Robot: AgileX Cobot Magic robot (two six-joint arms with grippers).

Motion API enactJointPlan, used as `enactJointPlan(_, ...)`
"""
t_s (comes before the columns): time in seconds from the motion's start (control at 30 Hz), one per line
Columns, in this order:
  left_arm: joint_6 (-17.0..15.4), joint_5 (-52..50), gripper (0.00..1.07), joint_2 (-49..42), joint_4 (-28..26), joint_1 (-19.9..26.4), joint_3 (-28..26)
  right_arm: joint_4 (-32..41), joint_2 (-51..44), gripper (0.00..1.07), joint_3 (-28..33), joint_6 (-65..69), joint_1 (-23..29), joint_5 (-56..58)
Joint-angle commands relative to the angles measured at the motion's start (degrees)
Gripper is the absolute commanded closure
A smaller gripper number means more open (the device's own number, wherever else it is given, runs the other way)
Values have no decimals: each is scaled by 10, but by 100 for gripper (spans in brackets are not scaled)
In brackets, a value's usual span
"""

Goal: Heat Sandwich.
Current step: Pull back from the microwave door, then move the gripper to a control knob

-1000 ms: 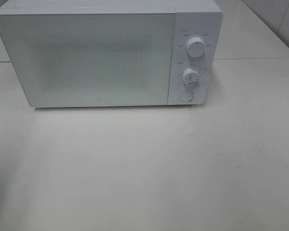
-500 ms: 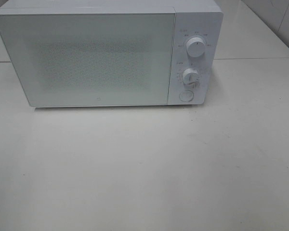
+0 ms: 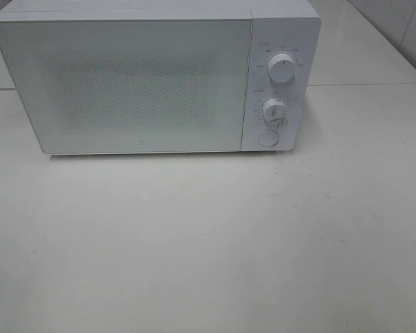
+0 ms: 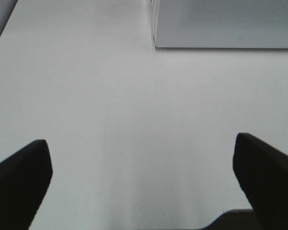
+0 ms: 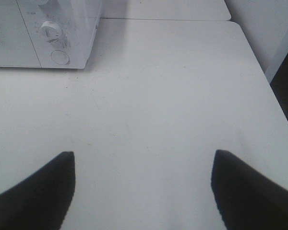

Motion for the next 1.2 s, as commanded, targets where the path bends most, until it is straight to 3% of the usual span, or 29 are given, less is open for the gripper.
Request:
enactJointPlan(0.03, -3, -7, 9, -34, -2, 2, 1, 1, -16, 32, 1, -2, -4, -3)
enactJointPlan(1.2, -2, -7, 9, -31, -5, 2, 1, 1, -16, 32, 1, -2, -4, -3)
